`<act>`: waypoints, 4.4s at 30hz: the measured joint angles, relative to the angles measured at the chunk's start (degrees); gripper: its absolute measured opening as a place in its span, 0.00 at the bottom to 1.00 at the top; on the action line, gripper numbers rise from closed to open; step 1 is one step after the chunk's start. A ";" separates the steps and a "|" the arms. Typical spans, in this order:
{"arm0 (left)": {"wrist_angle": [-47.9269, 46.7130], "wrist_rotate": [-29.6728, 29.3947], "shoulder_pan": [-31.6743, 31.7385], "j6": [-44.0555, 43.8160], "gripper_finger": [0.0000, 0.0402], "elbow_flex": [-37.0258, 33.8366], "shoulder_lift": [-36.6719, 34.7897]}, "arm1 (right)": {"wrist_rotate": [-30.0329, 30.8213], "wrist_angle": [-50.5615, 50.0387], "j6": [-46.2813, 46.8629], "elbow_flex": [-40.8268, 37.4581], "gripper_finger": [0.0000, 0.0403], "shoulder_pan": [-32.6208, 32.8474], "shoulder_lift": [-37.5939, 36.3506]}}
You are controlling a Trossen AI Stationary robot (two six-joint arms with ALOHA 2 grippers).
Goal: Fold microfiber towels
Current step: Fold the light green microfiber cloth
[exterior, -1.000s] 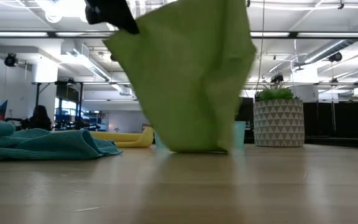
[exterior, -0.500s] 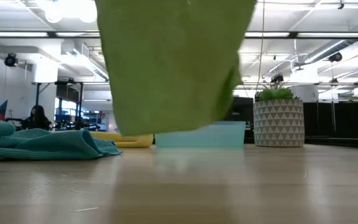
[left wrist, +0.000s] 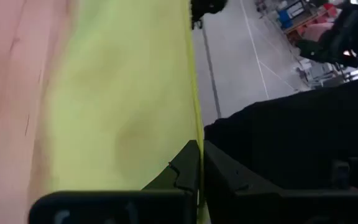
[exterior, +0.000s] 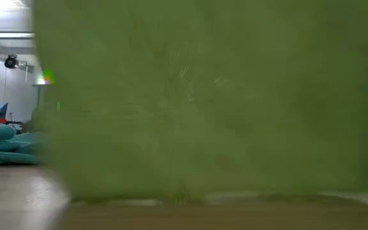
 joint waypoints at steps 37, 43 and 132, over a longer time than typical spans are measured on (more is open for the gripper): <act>-11.24 -17.56 7.15 17.59 0.00 0.30 -8.80 | 19.06 -8.26 -10.28 -4.93 0.02 -2.80 -6.67; -18.40 -41.12 10.07 18.61 0.00 0.61 -9.10 | 28.94 -26.43 1.88 -3.02 0.02 -7.11 -6.53; -4.34 -32.19 23.64 19.86 0.13 -19.09 13.13 | 10.60 0.13 -7.06 -37.32 0.15 -36.70 -0.29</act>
